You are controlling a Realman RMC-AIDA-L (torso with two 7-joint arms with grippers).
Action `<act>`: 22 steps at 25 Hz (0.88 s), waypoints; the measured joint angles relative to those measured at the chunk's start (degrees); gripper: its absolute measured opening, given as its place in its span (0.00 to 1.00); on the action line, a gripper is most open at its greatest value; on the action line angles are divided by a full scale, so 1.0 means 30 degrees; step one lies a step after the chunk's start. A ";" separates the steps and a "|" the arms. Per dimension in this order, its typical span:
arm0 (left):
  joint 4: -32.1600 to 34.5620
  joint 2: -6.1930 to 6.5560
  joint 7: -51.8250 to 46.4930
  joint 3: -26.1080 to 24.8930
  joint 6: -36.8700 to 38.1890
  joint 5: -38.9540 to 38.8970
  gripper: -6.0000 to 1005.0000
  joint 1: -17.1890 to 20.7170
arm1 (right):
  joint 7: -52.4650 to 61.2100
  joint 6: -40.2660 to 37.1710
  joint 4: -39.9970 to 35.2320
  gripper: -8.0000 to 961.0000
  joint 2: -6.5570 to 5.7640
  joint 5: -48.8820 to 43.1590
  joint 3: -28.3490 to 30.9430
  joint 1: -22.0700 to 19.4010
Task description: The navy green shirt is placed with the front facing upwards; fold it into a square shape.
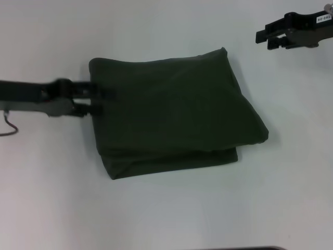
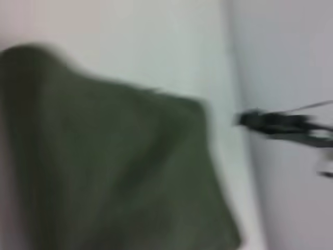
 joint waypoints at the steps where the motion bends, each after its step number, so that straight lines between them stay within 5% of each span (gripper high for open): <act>1: -0.0011 0.0216 0.0866 -0.0563 0.1107 -0.0666 0.96 0.0004 | -0.0348 -0.0265 -0.0137 0.47 -0.0009 0.0125 0.0057 -0.0002; 4: -0.0158 0.0440 0.3707 -0.1421 0.3435 -0.2192 0.96 0.0063 | -0.2701 -0.1549 -0.0613 0.47 -0.0013 0.1424 0.0409 -0.0263; 8: -0.0223 0.0216 0.7725 -0.1475 0.4369 -0.2671 0.95 0.0522 | -0.8683 -0.4072 -0.0673 0.49 0.0192 0.5287 0.1146 -0.1322; 14: -0.0223 -0.0353 1.1296 -0.1655 0.4278 -0.3601 0.95 0.1503 | -1.4778 -0.6976 -0.1643 0.60 0.1517 0.9950 0.1349 -0.3697; 19: -0.0271 -0.0430 1.3714 -0.1634 0.4278 -0.3922 0.95 0.2243 | -1.9598 -0.9594 -0.4528 0.72 0.3217 0.9745 0.0972 -0.5284; 22: -0.0367 -0.0715 1.6337 -0.1656 0.4466 -0.4131 0.94 0.3222 | -2.1086 -0.9999 -0.5022 0.79 0.3646 0.9408 -0.0144 -0.6343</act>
